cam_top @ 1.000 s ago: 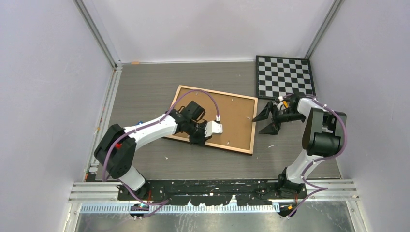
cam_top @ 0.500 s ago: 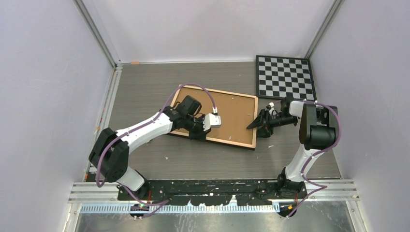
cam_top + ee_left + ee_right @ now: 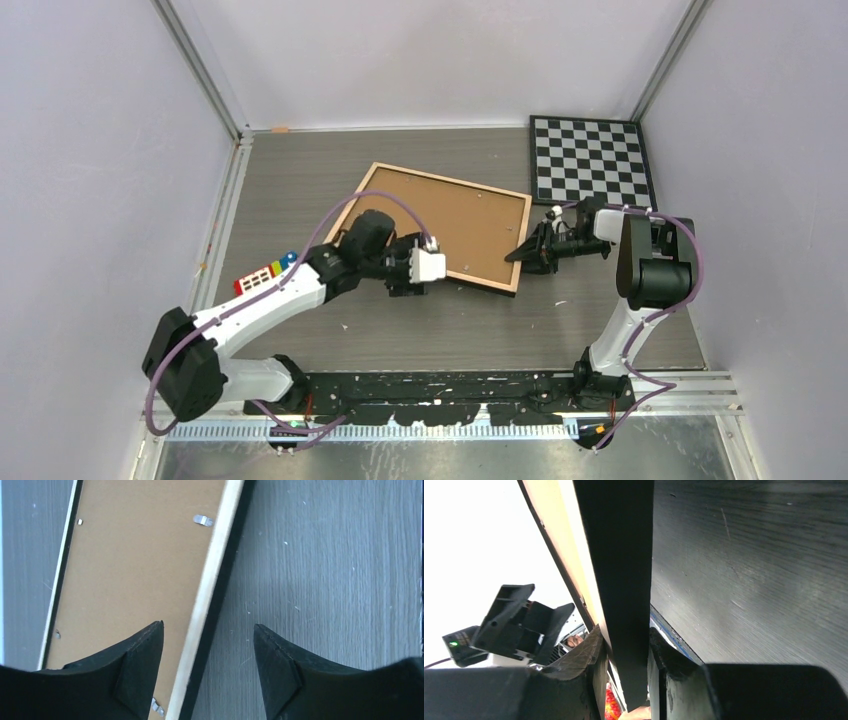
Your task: Take the photo out of the frame
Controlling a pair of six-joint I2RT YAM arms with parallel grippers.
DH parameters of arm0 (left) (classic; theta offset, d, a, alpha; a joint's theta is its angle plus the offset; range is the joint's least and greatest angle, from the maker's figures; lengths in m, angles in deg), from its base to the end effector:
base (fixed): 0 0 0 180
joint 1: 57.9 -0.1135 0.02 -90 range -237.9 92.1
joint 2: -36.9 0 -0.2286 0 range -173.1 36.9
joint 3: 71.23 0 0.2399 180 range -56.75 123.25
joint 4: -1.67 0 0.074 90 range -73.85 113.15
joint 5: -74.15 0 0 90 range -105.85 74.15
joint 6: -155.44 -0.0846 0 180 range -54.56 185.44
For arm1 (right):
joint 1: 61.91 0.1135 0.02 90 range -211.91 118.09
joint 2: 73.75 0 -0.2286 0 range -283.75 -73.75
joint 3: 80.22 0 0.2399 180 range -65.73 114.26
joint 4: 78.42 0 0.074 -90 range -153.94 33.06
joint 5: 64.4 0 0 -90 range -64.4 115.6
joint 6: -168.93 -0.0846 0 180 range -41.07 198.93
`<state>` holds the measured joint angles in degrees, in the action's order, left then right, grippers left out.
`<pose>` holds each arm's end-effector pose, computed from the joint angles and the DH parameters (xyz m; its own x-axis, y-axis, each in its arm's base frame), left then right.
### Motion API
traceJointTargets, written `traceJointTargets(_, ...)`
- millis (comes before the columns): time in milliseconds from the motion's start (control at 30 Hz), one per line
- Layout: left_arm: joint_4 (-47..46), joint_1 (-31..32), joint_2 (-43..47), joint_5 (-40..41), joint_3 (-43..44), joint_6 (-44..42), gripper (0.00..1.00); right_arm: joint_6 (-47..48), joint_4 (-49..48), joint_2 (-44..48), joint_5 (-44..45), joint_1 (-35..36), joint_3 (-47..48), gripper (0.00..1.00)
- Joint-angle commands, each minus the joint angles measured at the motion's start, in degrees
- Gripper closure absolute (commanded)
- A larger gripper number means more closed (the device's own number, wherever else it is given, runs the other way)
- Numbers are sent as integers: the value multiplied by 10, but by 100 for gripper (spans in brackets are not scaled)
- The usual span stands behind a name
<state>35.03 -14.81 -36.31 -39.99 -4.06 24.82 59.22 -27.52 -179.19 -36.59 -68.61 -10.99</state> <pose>0.2023 -0.2366 0.2111 0.2043 0.6224 -0.7555 0.9501 0.0597 0.3060 0.2870 0.0416 0.0788 -0.9304 0.2677 0.2505 0.3441 0.4018 0.8486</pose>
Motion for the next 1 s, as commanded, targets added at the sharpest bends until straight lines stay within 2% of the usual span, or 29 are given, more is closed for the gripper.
traceJointTargets(0, -71, 28, 40, 45, -67, -102, 32, -50, 40, 12, -42, -1, -3, 99)
traceJointTargets(233, -182, 42, 23, 116, -117, -166, 29, -34, 60, 11, -44, -2, -2, 100)
traceJointTargets(367, -277, 50, -6, 155, -149, -207, 30, -32, 65, 13, -44, -1, -4, 99)
traceJointTargets(633, -466, 82, -60, 209, -230, -315, 44, -31, 81, 11, -43, 3, -2, 99)
traceJointTargets(767, -494, 88, -75, 228, -230, -324, 49, -24, 90, 10, -43, 6, 2, 100)
traceJointTargets(833, -499, 89, -80, 234, -227, -330, 55, -21, 94, 10, -44, 8, 2, 99)
traceJointTargets(967, -503, 89, -86, 237, -221, -346, 75, -18, 99, 10, -48, 16, 6, 100)
